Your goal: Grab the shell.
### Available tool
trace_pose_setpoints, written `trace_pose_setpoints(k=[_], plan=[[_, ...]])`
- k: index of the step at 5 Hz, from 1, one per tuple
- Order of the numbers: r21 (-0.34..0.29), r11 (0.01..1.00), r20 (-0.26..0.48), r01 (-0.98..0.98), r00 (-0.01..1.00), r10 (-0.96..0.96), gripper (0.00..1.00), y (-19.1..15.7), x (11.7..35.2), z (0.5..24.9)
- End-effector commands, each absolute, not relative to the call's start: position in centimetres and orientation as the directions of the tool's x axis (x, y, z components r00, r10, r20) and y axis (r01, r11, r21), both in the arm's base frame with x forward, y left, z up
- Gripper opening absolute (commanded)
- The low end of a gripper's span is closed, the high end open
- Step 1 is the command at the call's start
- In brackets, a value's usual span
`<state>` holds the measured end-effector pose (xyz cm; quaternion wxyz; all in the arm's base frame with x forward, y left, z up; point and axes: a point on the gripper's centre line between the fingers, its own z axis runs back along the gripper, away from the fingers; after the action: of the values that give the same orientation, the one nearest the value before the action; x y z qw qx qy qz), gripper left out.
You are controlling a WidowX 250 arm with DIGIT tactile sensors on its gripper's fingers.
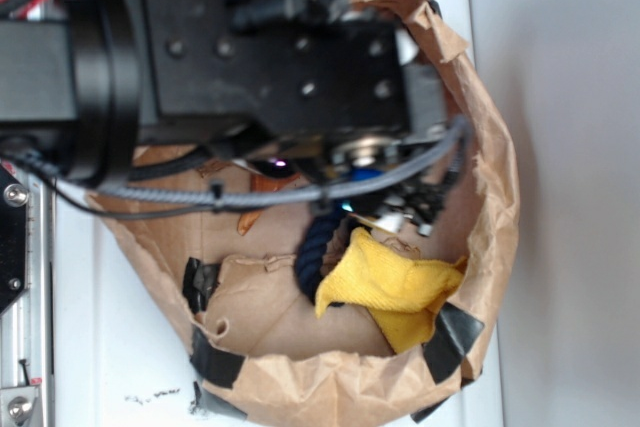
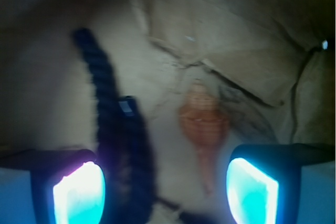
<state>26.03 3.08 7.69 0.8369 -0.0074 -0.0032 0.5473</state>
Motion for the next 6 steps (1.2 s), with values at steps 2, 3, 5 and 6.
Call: trace_pose_setpoints(k=[2, 3, 5, 6], plan=[[-0.090, 0.370, 0.078, -0.925, 0.363, 0.928, 1.00, 4.8, 25.0, 5.5], [-0.071, 0.371, 0.115, -0.926, 0.361, 0.925, 1.00, 4.8, 24.9, 4.3], [-0.014, 0.380, 0.189, -0.925, 0.371, 0.909, 1.00, 4.5, 25.3, 1.9], [-0.015, 0.379, 0.165, -0.925, 0.371, 0.914, 1.00, 4.5, 25.5, 2.7]])
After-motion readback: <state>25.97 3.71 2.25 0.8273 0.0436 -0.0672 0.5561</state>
